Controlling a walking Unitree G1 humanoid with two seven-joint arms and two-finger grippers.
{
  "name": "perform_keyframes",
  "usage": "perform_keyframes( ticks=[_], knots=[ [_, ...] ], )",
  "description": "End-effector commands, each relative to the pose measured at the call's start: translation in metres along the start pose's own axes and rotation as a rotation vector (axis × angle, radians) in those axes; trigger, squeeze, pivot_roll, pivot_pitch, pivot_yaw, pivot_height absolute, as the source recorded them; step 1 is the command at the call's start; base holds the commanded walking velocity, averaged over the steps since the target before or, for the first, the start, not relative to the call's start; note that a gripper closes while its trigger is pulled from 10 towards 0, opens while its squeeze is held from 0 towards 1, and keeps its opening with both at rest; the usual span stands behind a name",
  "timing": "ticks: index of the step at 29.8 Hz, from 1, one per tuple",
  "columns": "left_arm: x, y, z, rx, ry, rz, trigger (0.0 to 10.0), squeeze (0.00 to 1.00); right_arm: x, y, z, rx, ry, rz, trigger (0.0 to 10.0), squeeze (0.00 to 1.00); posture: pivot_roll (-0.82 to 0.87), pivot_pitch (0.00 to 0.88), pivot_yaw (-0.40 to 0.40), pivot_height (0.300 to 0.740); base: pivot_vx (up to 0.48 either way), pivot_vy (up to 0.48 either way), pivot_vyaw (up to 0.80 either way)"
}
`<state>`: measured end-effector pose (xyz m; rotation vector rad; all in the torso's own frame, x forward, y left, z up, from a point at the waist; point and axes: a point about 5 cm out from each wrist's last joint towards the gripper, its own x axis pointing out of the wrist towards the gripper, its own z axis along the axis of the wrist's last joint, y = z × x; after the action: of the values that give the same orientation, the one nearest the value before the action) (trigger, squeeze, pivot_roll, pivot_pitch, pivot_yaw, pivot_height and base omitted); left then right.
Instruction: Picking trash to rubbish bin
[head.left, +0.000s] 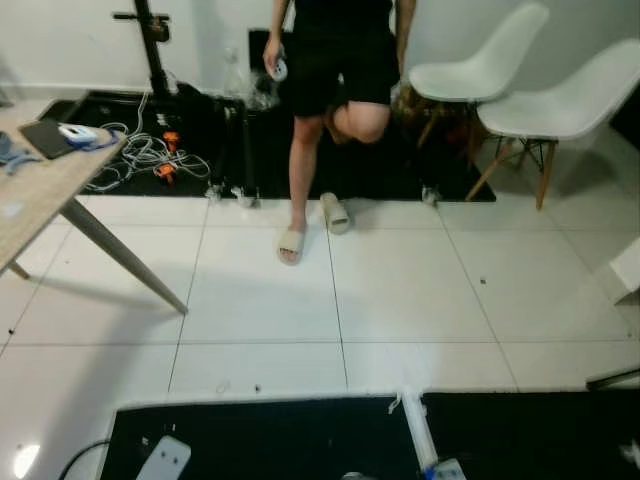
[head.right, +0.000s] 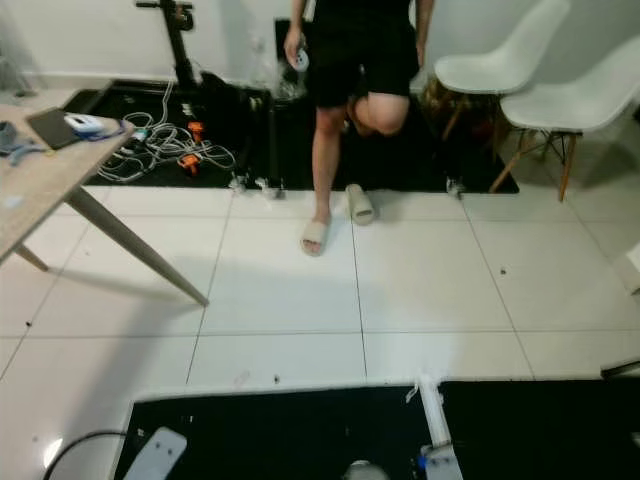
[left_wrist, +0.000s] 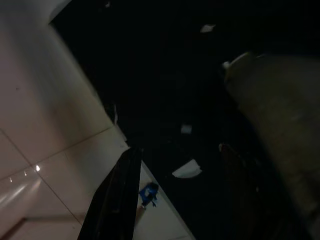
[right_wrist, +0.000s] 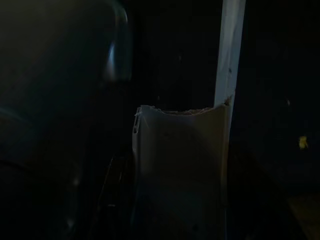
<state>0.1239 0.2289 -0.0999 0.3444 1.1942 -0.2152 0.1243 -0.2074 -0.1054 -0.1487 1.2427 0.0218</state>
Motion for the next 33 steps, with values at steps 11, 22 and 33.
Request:
perform_keyframes(
  ticks=[11, 22, 33],
  knots=[
    [-0.001, -0.001, -0.007, 0.021, 0.018, 0.004, 10.0, 0.00, -0.001, -0.004, -0.012, -0.051, 0.041, -0.014, 10.0, 0.00, 0.02, 0.061, 0.012, 0.740, 0.000, 0.000, -0.75],
    [0.000, -0.003, -0.003, 0.024, 0.004, 0.003, 10.0, 0.00, -0.002, -0.010, -0.015, -0.066, 0.050, -0.021, 10.0, 0.00, 0.01, 0.058, 0.012, 0.740, 0.000, 0.000, -0.75],
    [0.000, -0.004, -0.005, 0.036, 0.007, 0.007, 10.0, 0.00, -0.003, -0.015, -0.016, -0.078, 0.049, -0.026, 10.0, 0.00, 0.01, 0.048, 0.015, 0.740, 0.000, 0.000, -0.75]
  ],
)
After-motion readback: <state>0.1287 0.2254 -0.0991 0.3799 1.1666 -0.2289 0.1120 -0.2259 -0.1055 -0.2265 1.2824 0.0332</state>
